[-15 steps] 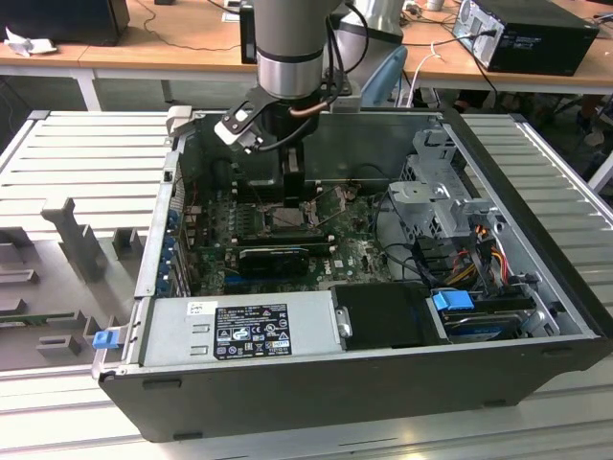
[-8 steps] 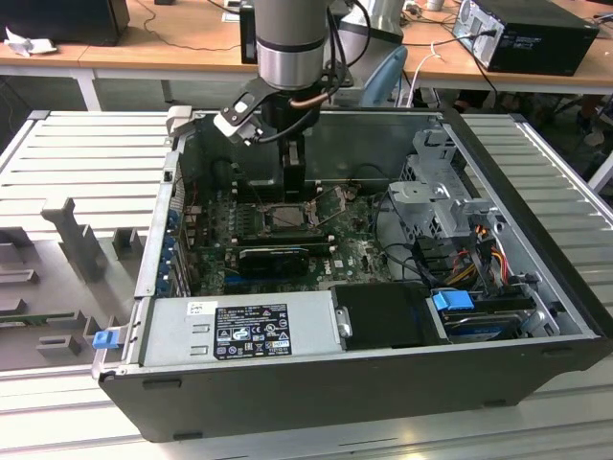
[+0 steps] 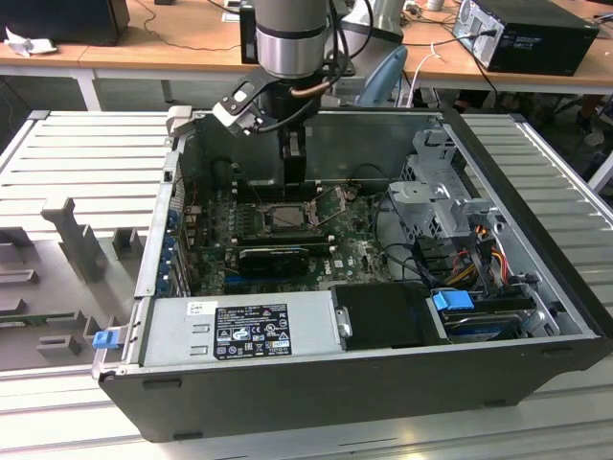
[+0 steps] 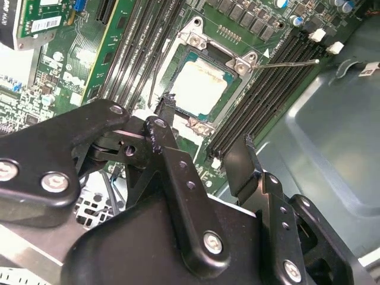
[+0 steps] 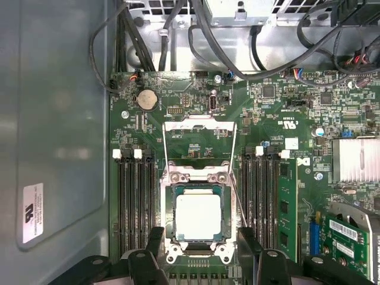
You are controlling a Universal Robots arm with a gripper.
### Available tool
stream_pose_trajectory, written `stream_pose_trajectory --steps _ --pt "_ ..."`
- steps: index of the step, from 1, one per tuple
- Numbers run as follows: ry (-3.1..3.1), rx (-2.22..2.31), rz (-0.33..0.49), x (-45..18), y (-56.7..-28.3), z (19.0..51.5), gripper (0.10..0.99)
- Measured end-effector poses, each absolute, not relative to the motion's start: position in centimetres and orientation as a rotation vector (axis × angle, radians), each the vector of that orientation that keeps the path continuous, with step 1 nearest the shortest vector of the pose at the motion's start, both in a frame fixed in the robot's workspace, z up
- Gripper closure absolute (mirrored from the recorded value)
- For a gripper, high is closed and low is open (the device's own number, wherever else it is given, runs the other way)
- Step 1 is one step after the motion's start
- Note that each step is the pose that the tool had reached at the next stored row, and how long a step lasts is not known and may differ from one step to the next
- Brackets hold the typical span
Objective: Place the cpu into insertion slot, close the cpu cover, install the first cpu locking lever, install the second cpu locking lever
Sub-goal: 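Place the cpu into insertion slot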
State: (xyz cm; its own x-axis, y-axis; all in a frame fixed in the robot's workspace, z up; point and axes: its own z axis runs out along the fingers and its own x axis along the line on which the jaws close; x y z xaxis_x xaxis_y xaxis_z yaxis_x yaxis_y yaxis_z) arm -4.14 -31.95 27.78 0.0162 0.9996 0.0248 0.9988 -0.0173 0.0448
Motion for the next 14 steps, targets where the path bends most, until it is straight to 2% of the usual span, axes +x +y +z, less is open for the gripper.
stream_pose_trajectory --steps 14 --pt "2.192 2.229 0.077 -4.1 -31.9 30.7 0.482"
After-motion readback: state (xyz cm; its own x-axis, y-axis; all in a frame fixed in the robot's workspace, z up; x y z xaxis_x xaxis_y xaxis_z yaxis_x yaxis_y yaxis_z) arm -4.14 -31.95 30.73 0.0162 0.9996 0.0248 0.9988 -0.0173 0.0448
